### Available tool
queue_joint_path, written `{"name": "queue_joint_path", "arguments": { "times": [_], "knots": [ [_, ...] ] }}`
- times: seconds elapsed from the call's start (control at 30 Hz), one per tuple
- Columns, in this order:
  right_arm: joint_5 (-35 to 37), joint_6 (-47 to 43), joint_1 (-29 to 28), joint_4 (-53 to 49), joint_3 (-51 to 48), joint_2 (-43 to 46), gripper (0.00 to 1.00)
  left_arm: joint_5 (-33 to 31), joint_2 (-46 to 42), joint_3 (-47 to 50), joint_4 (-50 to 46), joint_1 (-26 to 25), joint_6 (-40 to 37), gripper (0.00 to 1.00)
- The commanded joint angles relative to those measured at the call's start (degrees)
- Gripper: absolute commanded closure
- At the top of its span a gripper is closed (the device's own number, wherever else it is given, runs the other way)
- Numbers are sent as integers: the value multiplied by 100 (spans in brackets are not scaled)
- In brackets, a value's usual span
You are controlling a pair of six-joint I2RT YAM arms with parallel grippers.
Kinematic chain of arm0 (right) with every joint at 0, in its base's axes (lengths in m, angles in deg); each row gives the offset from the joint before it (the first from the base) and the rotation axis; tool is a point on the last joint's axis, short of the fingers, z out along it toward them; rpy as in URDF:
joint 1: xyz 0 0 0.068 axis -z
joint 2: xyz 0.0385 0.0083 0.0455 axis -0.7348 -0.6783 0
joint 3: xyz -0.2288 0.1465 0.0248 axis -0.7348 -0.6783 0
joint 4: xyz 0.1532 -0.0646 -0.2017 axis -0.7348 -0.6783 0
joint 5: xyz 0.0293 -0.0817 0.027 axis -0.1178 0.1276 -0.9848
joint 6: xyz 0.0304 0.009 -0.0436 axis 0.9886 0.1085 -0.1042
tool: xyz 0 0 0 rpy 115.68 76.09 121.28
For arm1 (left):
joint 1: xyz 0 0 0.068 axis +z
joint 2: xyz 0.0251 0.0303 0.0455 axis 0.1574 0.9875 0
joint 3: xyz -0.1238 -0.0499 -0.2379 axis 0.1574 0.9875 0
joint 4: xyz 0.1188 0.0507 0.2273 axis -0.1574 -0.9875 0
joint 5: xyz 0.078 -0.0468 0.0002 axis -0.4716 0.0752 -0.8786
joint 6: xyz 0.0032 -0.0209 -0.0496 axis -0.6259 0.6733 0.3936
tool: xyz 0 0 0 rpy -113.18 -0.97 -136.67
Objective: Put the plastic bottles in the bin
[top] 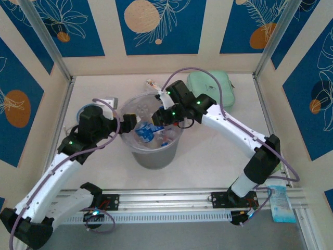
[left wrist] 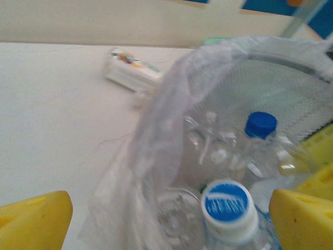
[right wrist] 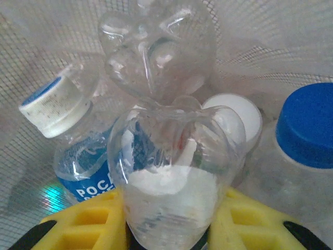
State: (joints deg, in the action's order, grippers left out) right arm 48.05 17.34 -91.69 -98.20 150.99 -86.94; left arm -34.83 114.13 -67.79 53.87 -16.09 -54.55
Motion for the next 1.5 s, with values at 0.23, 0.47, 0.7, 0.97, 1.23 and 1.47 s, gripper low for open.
{"name": "queue_joint_path", "arguments": {
  "times": [0.23,0.47,0.7,0.97,1.23,1.47],
  "knots": [
    [-684,1,-397,156,1440,-661,40,439,-427,-66,-880,1188,20,4],
    [335,-668,-345,-1163,2440,-352,18,1062,-178,79,-576,1336,250,5],
    [834,-932,244,-1088,1806,497,16,1167,-51,91,-391,1339,380,6],
    [1740,-1368,1640,-1793,918,323,32,1228,-14,185,-244,1340,419,6],
    [1749,-1490,1930,-1774,376,-611,30,1246,36,199,-307,1339,401,6],
    [1938,-1614,2031,-1670,243,-1397,10,1152,-14,172,-457,1343,271,5]
  ]
}}
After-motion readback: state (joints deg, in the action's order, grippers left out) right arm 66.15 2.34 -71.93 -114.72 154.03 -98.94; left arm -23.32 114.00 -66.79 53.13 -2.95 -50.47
